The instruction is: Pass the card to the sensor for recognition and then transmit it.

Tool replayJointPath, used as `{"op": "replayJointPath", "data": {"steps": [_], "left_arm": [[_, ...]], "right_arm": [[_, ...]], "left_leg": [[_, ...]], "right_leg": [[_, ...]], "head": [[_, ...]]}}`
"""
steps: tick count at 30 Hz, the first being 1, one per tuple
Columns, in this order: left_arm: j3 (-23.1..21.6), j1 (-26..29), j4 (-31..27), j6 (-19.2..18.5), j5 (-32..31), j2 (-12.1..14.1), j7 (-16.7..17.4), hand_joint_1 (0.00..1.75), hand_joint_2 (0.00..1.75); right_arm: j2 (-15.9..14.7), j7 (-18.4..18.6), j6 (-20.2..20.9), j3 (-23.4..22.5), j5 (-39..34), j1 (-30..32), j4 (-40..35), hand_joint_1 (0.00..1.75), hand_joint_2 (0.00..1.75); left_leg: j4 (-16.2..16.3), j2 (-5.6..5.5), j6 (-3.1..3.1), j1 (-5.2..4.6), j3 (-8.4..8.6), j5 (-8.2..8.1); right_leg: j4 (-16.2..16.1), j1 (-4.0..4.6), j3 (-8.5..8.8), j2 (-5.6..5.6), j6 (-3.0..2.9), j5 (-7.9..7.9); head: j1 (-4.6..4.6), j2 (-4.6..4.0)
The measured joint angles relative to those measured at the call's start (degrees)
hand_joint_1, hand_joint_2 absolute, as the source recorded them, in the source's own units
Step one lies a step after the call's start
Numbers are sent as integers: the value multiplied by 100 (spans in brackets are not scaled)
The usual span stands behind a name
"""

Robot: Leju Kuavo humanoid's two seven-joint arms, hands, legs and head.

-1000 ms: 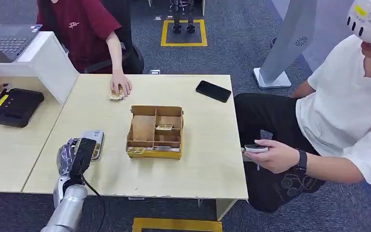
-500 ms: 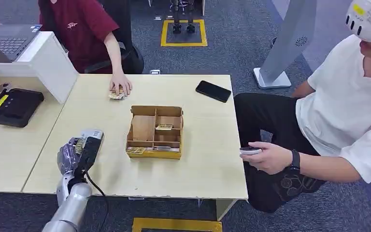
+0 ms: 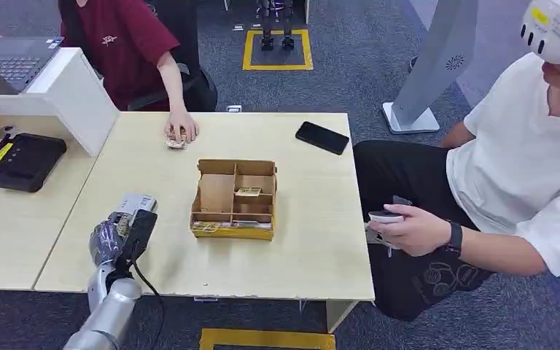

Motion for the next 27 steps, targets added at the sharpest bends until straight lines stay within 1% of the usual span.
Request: {"op": "replayJointPath", "data": {"steps": [5, 8, 10, 15, 18, 21, 24, 25, 27], "left_arm": [[-85, -23, 11, -236, -26, -4, -50, 175, 175], [-137, -16, -116, -489, 222, -13, -174, 175, 175], [-177, 22, -338, -731, 550, -15, -271, 175, 175], [-299, 120, -965, -1038, 1068, -22, -306, 175, 175], [-376, 173, -1345, -1158, 1279, -7, -310, 175, 175], [-422, 190, -1592, -1204, 1364, -2, -315, 175, 175], [-477, 257, -1898, -1329, 1653, 11, -424, 175, 175], [-494, 272, -2025, -1371, 1720, 18, -420, 175, 175], [-560, 243, -2252, -1364, 1663, 87, -200, 175, 175]], "right_arm": [[0, 0, -4, -48, 13, 0, 0, 0, 175], [0, 0, -4, -116, 46, 0, 0, 0, 175], [0, 0, -7, -146, 79, 0, 0, 0, 175], [0, 0, -9, -260, 149, 1, 0, 0, 175], [0, 0, -17, -299, 197, 1, 0, 0, 175], [2, 0, -17, -348, 199, 0, 0, 0, 175], [2, 0, -22, -400, 214, 2, 0, 0, 175], [2, 0, -22, -413, 221, 2, 0, 0, 175], [2, 0, -15, -428, 293, 2, 0, 0, 175]], "left_leg": [[0, 0, 0, 0, 1, 0], [0, -1, 0, 0, 0, 1], [0, 1, 0, 1, 0, 1], [0, -1, 0, 1, -1, 1], [0, -1, 0, 1, -1, 0], [0, -1, 0, 0, -1, 0], [0, -1, -1, 1, -1, 1], [0, -1, -1, 1, -1, 1], [0, -1, -1, 1, -1, 1]], "right_leg": [[0, 0, 0, 0, 0, 0], [0, 0, 0, 0, 0, 0], [0, 1, 0, 0, 0, 0], [0, 1, 0, -1, 0, 0], [0, 1, 0, -1, 0, 0], [0, 0, 0, -1, 0, 0], [0, 1, 0, 0, 0, 0], [0, 1, -1, 0, 0, 0], [0, 1, -1, 0, 0, 0]], "head": [[0, 0], [0, 0], [-2, 2], [-2, 0], [-2, 0], [-2, 0], [-2, 2], [0, 0], [-2, 0]]}}
